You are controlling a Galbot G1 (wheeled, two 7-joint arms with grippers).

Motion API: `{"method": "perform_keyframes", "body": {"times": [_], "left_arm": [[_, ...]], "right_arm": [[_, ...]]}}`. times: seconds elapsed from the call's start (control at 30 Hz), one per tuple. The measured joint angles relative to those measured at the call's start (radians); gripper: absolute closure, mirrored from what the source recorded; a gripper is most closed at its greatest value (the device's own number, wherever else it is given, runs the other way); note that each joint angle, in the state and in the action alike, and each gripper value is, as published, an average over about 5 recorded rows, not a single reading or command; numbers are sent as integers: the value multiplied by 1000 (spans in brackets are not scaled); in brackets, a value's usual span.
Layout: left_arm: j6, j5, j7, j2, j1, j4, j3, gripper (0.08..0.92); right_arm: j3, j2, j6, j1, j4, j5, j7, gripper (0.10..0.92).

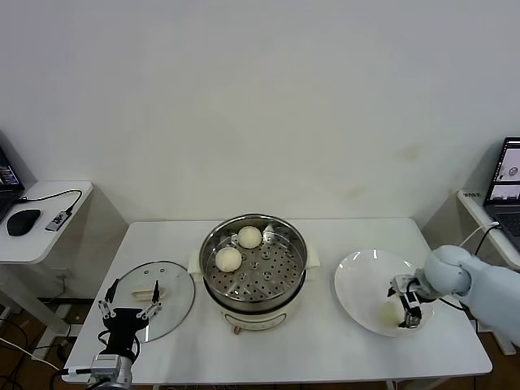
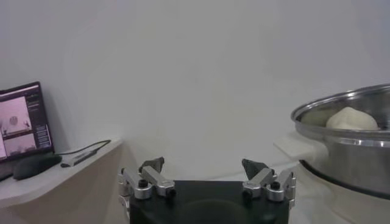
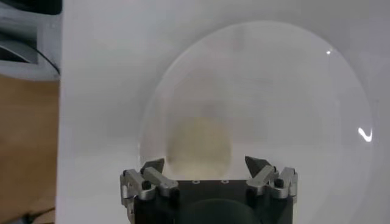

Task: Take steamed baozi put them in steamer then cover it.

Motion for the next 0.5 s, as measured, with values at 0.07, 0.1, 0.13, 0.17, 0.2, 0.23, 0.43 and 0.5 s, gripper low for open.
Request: {"method": "perform_keyframes", "body": {"times": [0.07,0.1,0.13,0.17,0.2,0.23,0.43,0.5], "left_arm": [[0,0,0,-1,-1,0,0,177],[0,0,0,-1,-1,0,1,177],[0,1,0,-1,-2,0,1,177],[0,1,0,-2,-2,1,2,177],[0,2,0,-2,-2,1,2,177],[0,2,0,-2,-2,0,3,177],[0,3,0,1,-3,-4,3,177],[-1,2,0,2,-3,-4,2,177]], "right_arm": [[6,3,-1,-6,-4,-1,1,326],[9,5,-2,-9,-5,-2,1,338],[12,6,-2,-10,-6,-2,2,352],[15,7,-3,-12,-7,-1,2,368],[18,7,-4,-12,-7,0,1,381],[20,7,-4,-12,-7,2,1,389],[14,-3,-3,25,-6,23,-12,408],[6,-8,-3,52,-8,35,-20,408]]}}
